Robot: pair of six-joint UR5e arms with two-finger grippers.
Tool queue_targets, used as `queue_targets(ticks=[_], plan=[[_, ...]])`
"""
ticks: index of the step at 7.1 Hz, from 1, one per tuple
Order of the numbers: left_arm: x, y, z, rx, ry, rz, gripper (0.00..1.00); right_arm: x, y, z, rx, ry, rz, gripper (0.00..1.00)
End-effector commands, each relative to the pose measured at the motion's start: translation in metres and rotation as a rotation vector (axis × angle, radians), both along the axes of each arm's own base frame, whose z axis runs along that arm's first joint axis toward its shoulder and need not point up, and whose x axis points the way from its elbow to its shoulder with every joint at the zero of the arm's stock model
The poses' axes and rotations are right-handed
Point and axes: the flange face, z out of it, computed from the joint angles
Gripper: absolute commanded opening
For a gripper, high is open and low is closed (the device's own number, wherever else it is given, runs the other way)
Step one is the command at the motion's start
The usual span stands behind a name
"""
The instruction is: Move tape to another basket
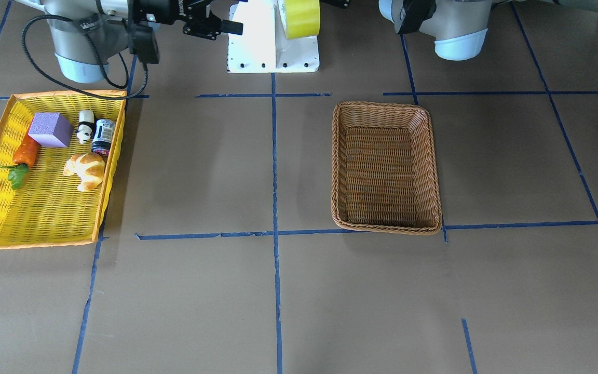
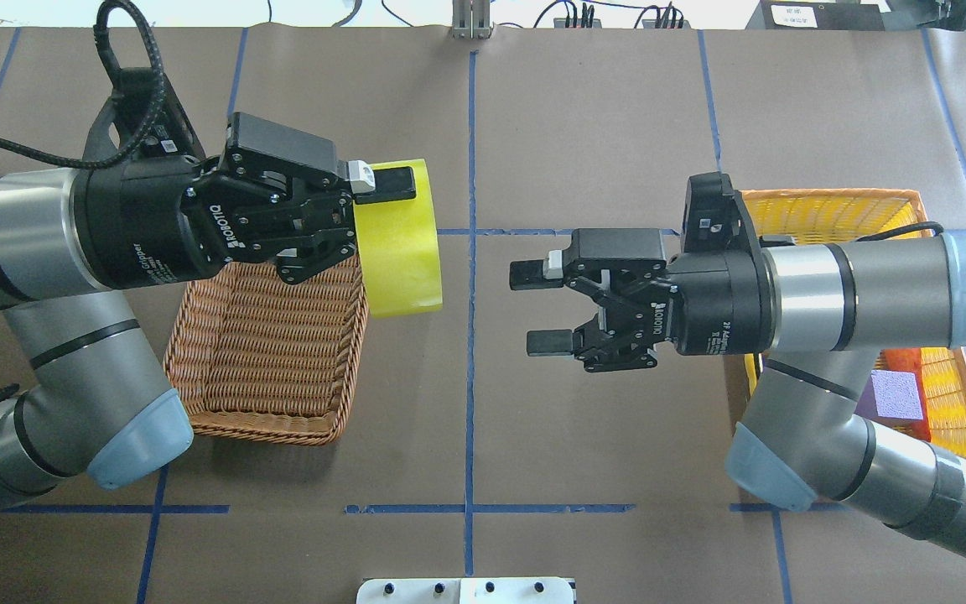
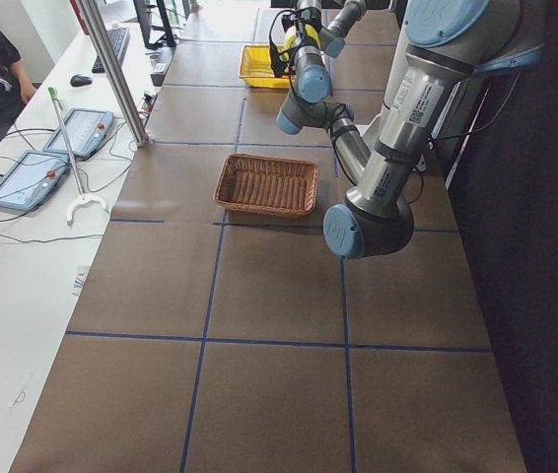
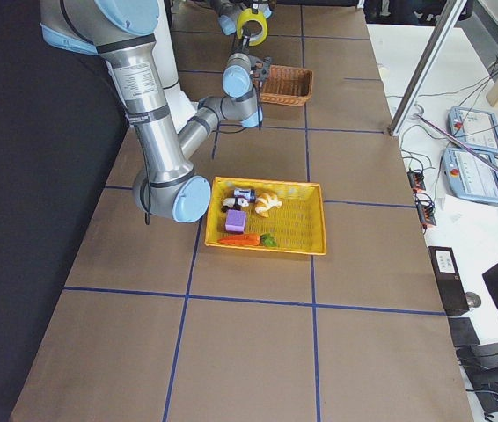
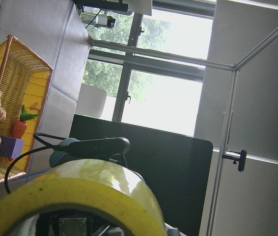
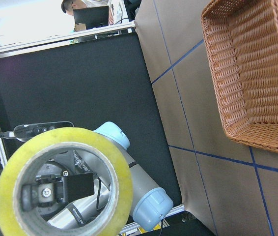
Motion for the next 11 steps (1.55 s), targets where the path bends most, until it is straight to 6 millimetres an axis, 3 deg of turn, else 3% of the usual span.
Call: queue_targets(ticks=[1, 3, 4, 7, 8, 10, 11], plan=[[0.018, -0.025, 0.043, -0.094, -0.162, -0.029, 0.00, 0.039, -0.024, 0.055, -0.067, 0.109, 0.079, 1.00], [0.063, -0.052, 0.070, -0.069, -0.581, -0.085, 0.00, 0.087, -0.047, 0.107, -0.140, 0.238, 0.137, 1.00], [0.078, -0.063, 0.082, -0.047, -0.762, -0.102, 0.01, 0.100, -0.058, 0.123, -0.140, 0.333, 0.152, 1.00], [0.097, -0.081, 0.129, -0.011, -1.191, -0.076, 0.01, 0.115, -0.089, 0.164, -0.065, 0.614, 0.253, 1.00], [0.112, -0.077, 0.148, -0.021, -1.324, -0.058, 0.01, 0.114, -0.090, 0.176, -0.033, 0.673, 0.256, 1.00], [0.157, -0.055, 0.170, 0.000, -1.416, 0.033, 0.03, 0.113, -0.090, 0.180, -0.032, 0.682, 0.253, 1.00], [0.167, -0.060, 0.183, -0.012, -1.440, 0.046, 0.03, 0.111, -0.089, 0.181, -0.034, 0.684, 0.251, 1.00]])
